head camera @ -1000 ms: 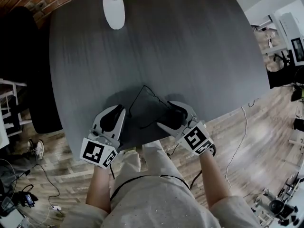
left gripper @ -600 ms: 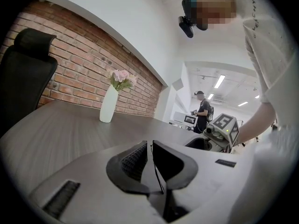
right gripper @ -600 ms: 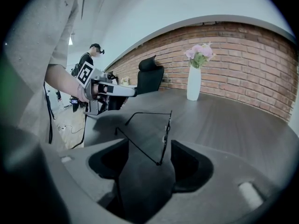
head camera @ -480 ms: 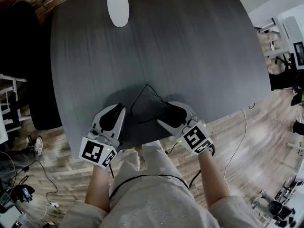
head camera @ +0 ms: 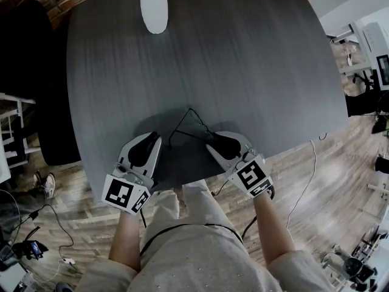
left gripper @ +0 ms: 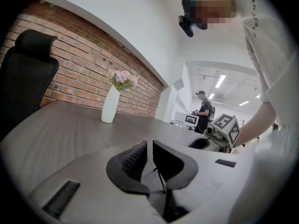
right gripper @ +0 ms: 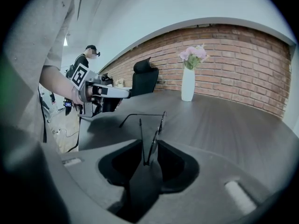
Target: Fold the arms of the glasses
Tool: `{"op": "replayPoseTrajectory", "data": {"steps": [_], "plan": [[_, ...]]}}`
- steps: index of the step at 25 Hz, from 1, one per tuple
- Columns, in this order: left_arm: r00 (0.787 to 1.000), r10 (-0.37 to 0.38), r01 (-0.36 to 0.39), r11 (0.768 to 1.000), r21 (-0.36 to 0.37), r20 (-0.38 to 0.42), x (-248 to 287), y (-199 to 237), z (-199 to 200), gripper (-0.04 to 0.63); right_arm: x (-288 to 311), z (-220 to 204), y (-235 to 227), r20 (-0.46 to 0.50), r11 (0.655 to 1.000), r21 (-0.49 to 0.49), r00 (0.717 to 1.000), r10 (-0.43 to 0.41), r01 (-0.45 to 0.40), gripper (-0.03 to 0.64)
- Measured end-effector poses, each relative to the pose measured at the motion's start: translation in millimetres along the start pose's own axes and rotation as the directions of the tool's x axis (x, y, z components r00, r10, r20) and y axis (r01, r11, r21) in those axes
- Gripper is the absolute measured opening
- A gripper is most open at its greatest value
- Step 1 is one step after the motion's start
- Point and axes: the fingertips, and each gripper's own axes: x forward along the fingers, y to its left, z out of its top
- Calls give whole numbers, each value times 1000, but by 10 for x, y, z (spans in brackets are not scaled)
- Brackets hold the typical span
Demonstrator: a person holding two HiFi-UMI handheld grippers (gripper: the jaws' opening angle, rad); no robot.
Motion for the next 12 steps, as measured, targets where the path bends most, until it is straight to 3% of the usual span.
{"op": "replayPoseTrajectory", "data": {"steps": [12], "plan": [[1000, -5, 6, 1000, 26, -13, -18, -53, -16, 34, -2, 3, 1, 2, 1000, 5, 1000, -19, 19, 72]]}}
